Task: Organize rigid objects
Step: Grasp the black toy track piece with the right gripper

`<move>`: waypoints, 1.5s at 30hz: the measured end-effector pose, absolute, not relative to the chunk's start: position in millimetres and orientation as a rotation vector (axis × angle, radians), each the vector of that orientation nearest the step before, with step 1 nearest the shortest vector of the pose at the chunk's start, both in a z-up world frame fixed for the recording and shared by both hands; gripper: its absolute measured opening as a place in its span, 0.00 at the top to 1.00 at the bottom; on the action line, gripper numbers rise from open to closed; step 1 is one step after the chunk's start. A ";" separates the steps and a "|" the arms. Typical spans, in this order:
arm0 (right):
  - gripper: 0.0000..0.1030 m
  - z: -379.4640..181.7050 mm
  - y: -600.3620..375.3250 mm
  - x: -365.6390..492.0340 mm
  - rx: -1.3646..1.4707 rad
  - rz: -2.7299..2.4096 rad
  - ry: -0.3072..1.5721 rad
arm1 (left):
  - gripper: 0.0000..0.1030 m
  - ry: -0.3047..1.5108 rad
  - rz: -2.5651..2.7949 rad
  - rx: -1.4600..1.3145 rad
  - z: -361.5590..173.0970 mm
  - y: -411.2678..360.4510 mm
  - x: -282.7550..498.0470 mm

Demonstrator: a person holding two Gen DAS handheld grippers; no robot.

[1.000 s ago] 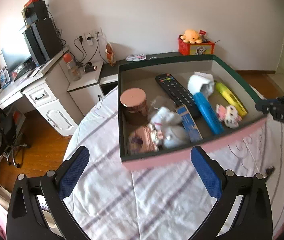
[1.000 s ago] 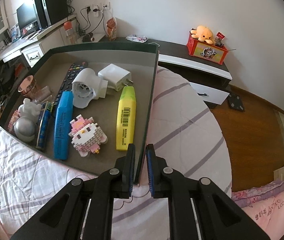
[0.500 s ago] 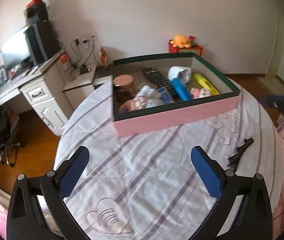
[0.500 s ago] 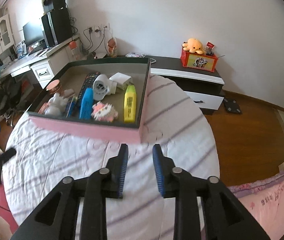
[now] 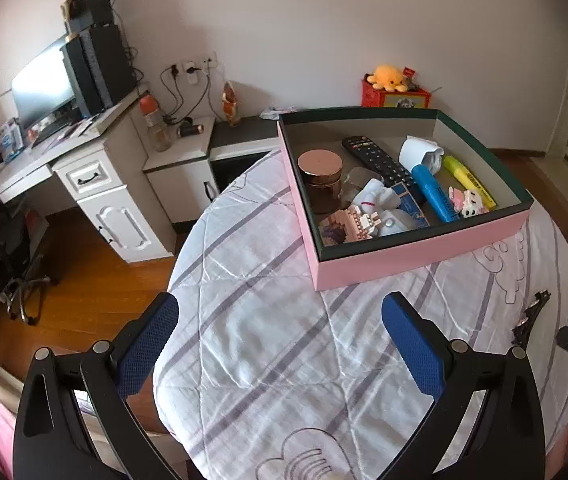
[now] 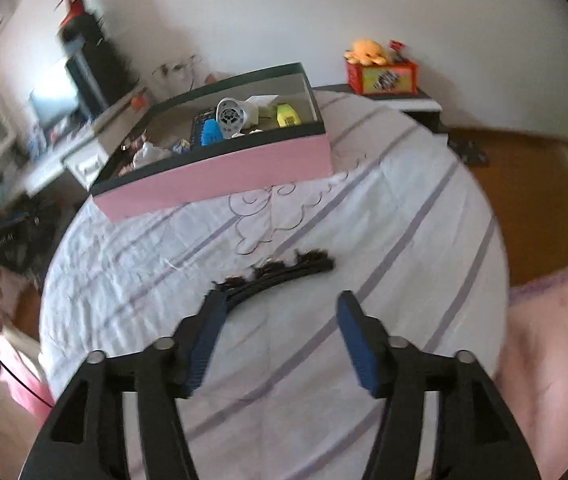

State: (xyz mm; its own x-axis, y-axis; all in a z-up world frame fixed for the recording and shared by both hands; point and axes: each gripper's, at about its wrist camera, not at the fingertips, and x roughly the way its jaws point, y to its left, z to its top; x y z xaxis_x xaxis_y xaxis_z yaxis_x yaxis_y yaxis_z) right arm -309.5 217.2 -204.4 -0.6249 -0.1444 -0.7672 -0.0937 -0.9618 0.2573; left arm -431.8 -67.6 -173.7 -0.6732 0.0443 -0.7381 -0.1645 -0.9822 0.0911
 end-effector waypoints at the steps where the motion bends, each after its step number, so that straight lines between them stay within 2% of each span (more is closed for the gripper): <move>1: 0.38 -207.6 212.9 -311.7 1.370 -2.784 -0.441 | 0.00 0.241 2.757 -1.208 -173.8 -68.7 -433.3; 3: 0.38 -211.4 205.4 -315.1 1.377 -2.816 -0.466 | 0.01 0.266 2.745 -1.199 -174.7 -70.9 -436.9; 7: 0.27 -225.0 195.7 -329.7 1.465 -2.876 -0.493 | 0.00 0.308 2.720 -1.175 -173.6 -75.2 -439.5; 9: 0.27 -229.2 197.2 -333.6 1.443 -2.898 -0.514 | 0.00 0.326 2.712 -1.160 -172.3 -76.5 -439.5; 12: 0.29 -231.1 199.8 -340.4 1.424 -2.937 -0.425 | 0.01 0.325 2.693 -1.134 -170.1 -74.3 -441.5; 13: 0.40 -230.9 200.2 -342.9 1.416 -2.940 -0.357 | 0.00 0.326 2.687 -1.123 -169.3 -73.0 -442.8; 14: 0.55 -232.1 201.9 -346.1 1.415 -2.939 -0.289 | 0.00 0.327 2.678 -1.112 -168.9 -70.4 -445.9; 17: 0.77 -230.5 219.2 -352.4 1.428 -2.913 -0.283 | 0.00 0.310 2.674 -1.124 -171.5 -63.1 -461.8; 18: 0.81 -229.4 225.8 -353.7 1.435 -2.911 -0.291 | 0.00 0.294 2.672 -1.128 -172.6 -62.2 -466.6; 31: 0.80 -225.7 274.3 -398.6 1.454 -2.889 -0.073 | 0.01 0.179 2.724 -1.283 -192.0 -60.0 -522.7; 32: 0.80 -225.5 275.4 -402.3 1.453 -2.878 -0.061 | 0.10 0.191 2.747 -1.270 -191.2 -58.7 -524.6; 33: 0.80 -225.0 276.7 -405.2 1.446 -2.870 -0.050 | 0.28 0.204 2.754 -1.276 -191.8 -57.3 -526.9; 35: 0.80 -224.7 281.4 -411.2 1.445 -2.856 -0.029 | 0.43 0.210 2.711 -1.326 -198.0 -53.7 -533.3; 38: 0.80 -224.1 287.6 -424.4 1.443 -2.848 -0.012 | 0.49 0.264 2.706 -1.360 -206.4 -45.4 -538.3; 42: 0.80 -223.6 291.3 -437.9 1.437 -2.825 0.017 | 0.77 0.262 2.662 -1.376 -215.6 -34.3 -541.8; 45: 0.80 -223.9 294.3 -447.2 1.432 -2.790 0.023 | 0.89 0.285 2.662 -1.355 -215.9 -25.4 -539.1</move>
State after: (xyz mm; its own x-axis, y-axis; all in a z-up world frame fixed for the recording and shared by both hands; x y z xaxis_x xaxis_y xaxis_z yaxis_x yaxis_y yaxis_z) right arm -447.2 294.3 -223.9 -0.5829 0.0021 -0.8126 0.0111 -0.9999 -0.0106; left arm -539.1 -25.4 -215.9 -0.5845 0.0393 -0.8104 -0.2098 -0.9722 0.1041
